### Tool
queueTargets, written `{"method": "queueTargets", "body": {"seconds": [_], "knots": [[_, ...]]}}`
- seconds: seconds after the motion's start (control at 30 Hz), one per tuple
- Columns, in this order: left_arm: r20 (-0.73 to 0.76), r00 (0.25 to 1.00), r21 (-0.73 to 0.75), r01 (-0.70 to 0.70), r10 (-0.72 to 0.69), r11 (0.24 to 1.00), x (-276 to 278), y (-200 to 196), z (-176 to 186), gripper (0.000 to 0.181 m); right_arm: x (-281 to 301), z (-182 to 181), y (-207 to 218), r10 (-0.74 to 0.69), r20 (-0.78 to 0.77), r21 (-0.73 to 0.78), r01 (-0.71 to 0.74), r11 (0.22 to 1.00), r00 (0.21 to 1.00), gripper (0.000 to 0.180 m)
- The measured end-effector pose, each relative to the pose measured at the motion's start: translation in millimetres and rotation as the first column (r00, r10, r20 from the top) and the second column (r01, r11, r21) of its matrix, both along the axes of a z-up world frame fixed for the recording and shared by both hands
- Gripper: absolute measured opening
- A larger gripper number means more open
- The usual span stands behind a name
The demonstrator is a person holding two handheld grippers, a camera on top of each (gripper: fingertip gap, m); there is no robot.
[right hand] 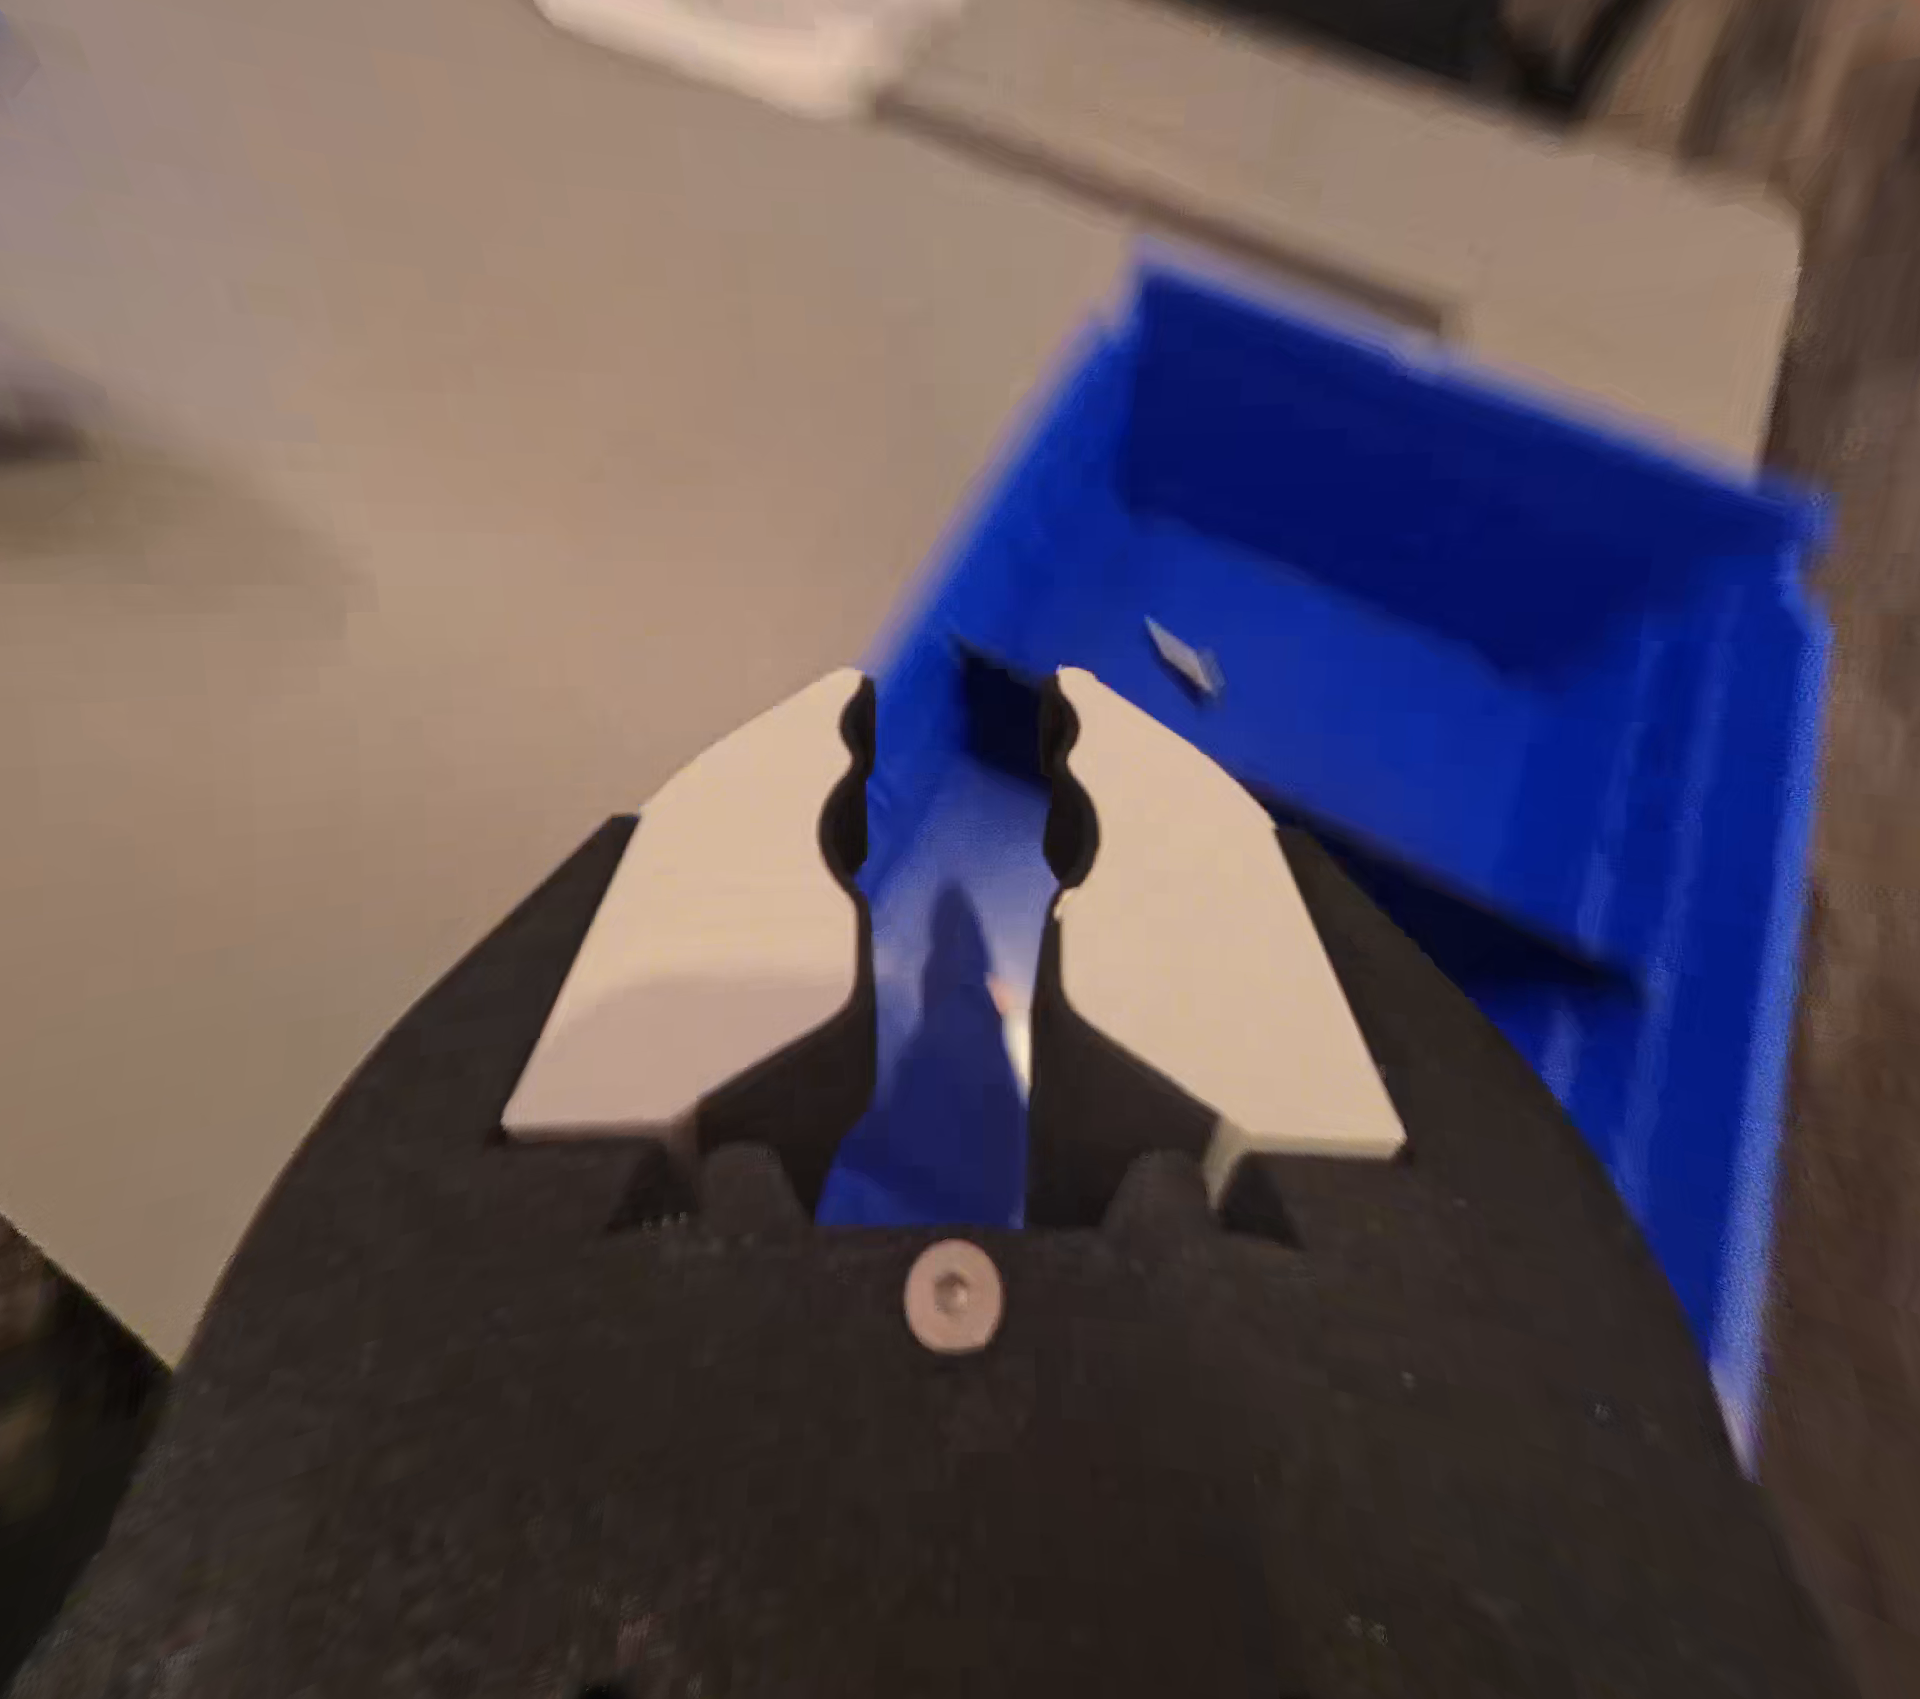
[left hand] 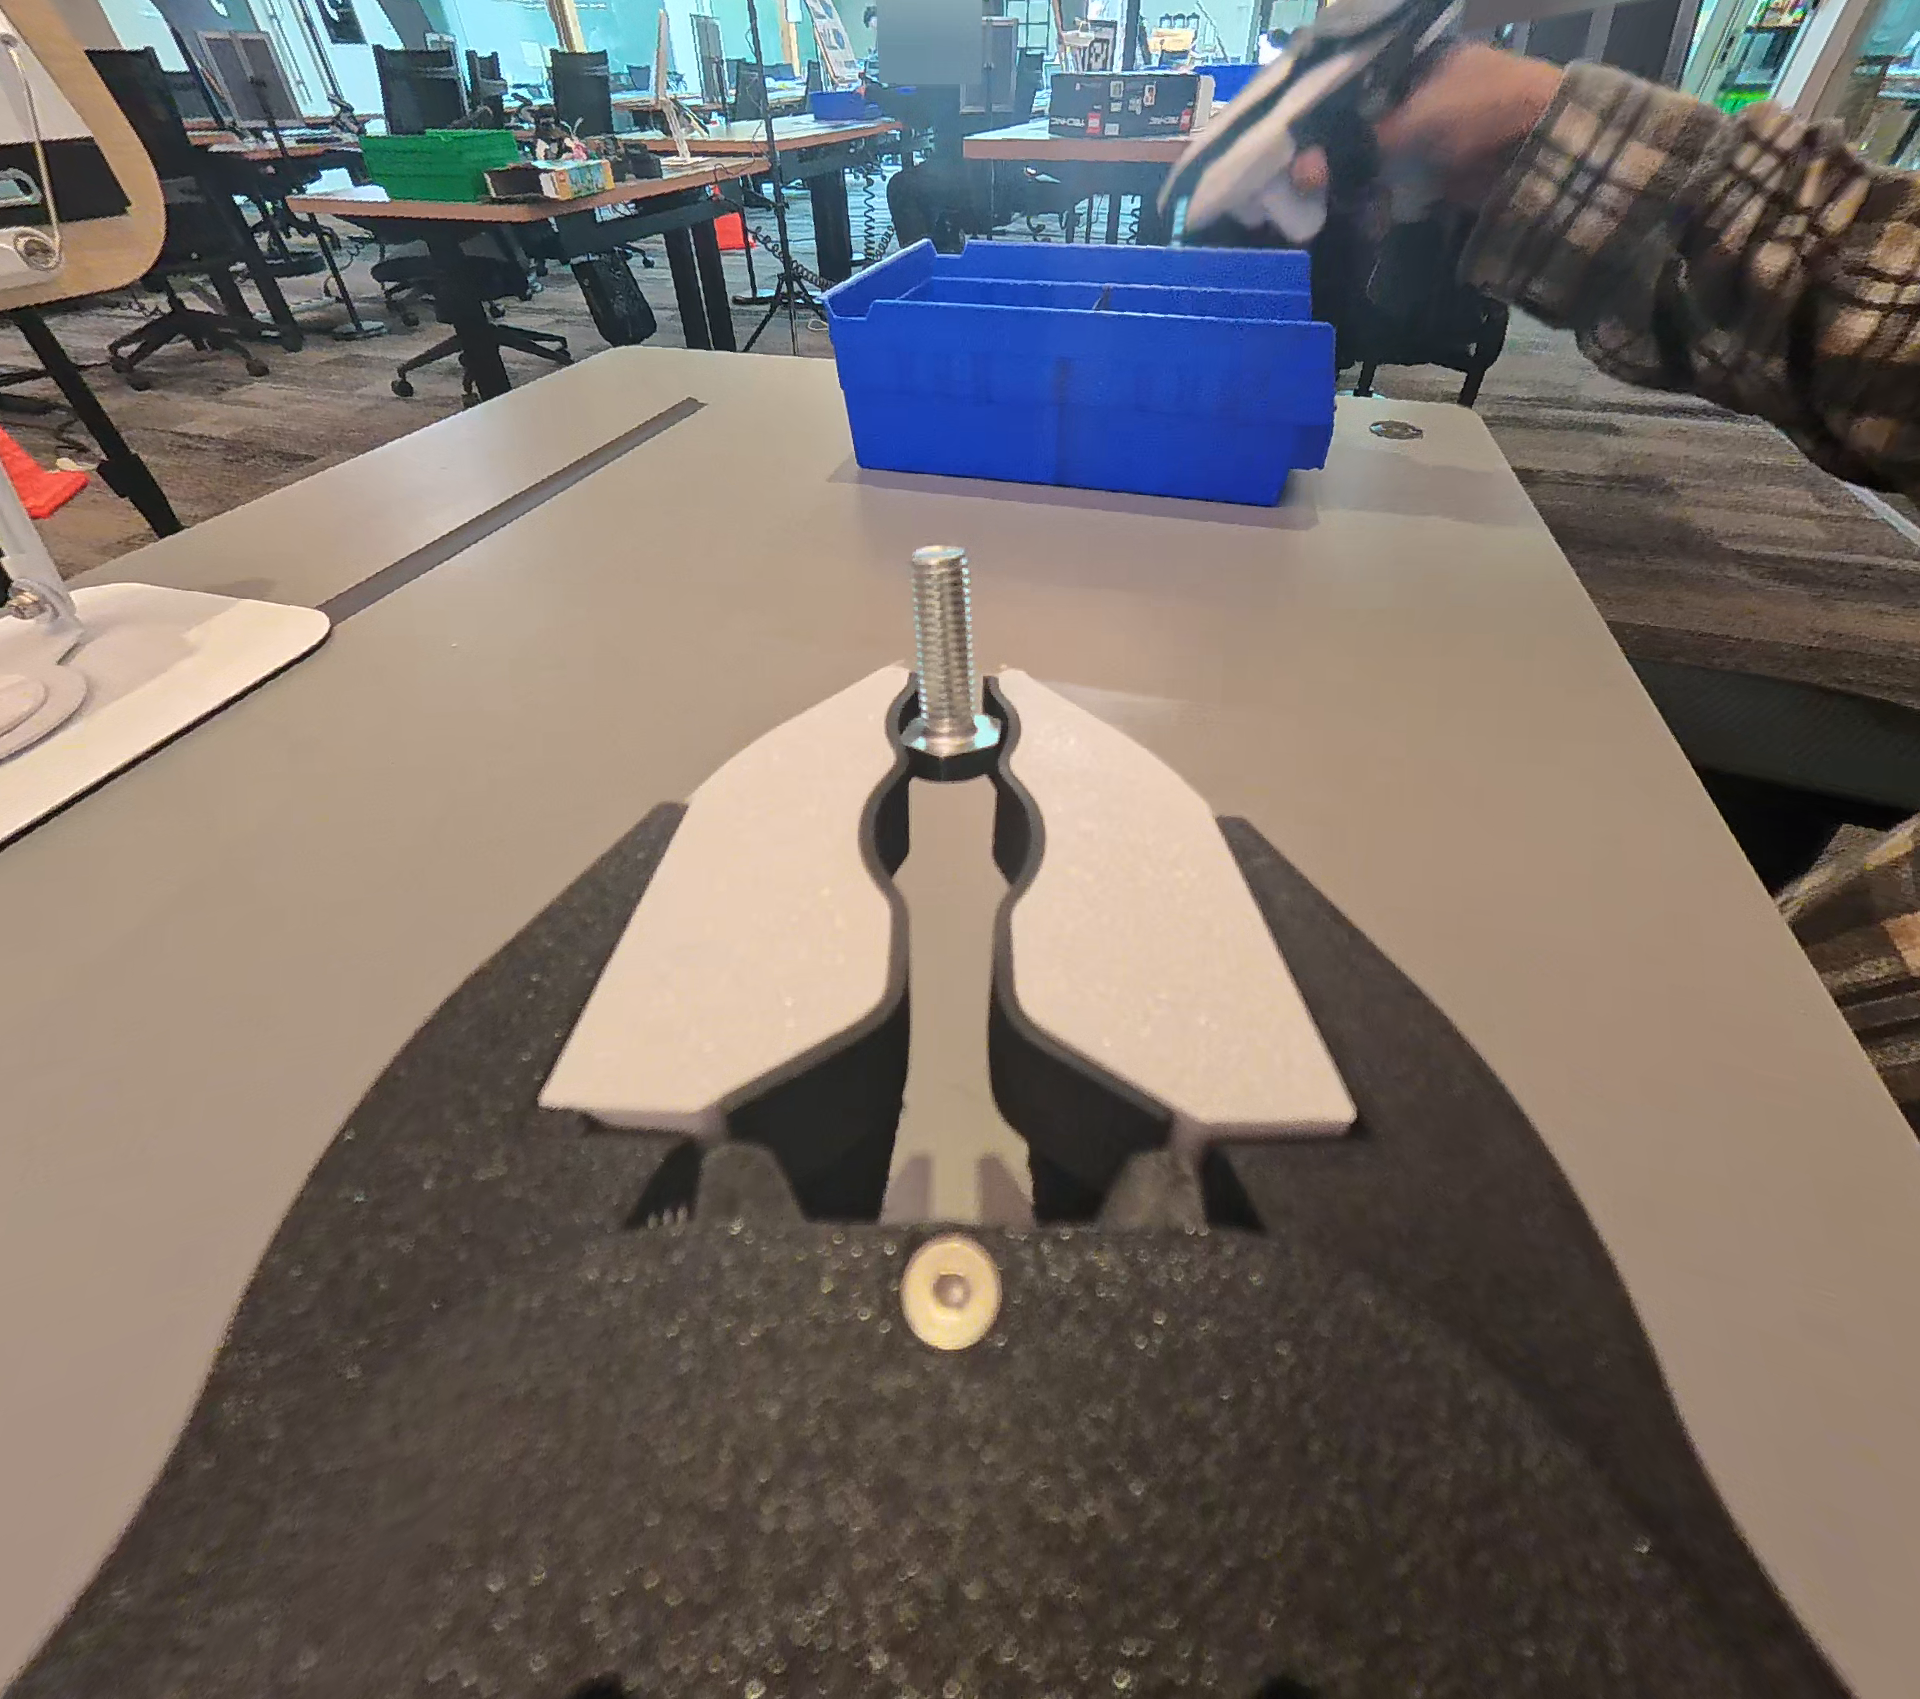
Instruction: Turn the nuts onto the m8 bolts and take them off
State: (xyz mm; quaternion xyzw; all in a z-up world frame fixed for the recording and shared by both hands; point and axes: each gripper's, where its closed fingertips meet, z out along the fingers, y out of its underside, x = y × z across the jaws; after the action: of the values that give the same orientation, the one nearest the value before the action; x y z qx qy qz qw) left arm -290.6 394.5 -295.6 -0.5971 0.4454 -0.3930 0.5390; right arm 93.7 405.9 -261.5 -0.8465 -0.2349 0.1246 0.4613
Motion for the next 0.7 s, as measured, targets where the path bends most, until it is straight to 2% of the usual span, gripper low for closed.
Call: {"method": "queueTargets", "body": {"seconds": [0.1, 0.17, 0.23, 0.33, 0.43, 0.6, 0.7], "knots": [[0.003, 1.0, -0.011, 0.005, -0.005, 1.0, 1, 0, -1, 0.01, -100, 66, -9, 0.261, -0.151, 0.306, -0.206, 0.93, 0.954, 0.027], [-0.001, 1.0, -0.015, 0.007, -0.007, 1.0, 2, 0, -3, 0.01, -172, 87, -23, 0.456, -0.187, 0.444, -0.339, 0.829, 0.87, 0.025], [-0.003, 1.0, -0.013, 0.01, -0.01, 1.0, 2, -2, -3, 0.01, -239, 90, -34, 0.619, -0.208, 0.529, -0.445, 0.722, 0.757, 0.025], [0.001, 1.0, -0.013, 0.017, -0.017, 1.0, 3, -3, -2, 0.01, -319, 69, -37, 0.763, -0.224, 0.54, -0.574, 0.615, 0.607, 0.024], [0.005, 1.0, -0.013, 0.024, -0.024, 1.0, 3, -5, -2, 0.01, -370, 39, -30, 0.814, -0.26, 0.484, -0.659, 0.576, 0.52, 0.023], [0.016, 0.999, -0.017, 0.039, -0.039, 0.999, 3, -7, 1, 0.01, -401, 15, -24, 0.836, -0.298, 0.43, -0.717, 0.548, 0.461, 0.022], [0.017, 0.998, -0.018, 0.054, -0.053, 0.998, 5, -10, 2, 0.01, -407, 10, -26, 0.847, -0.275, 0.418, -0.737, 0.531, 0.455, 0.02]]}}
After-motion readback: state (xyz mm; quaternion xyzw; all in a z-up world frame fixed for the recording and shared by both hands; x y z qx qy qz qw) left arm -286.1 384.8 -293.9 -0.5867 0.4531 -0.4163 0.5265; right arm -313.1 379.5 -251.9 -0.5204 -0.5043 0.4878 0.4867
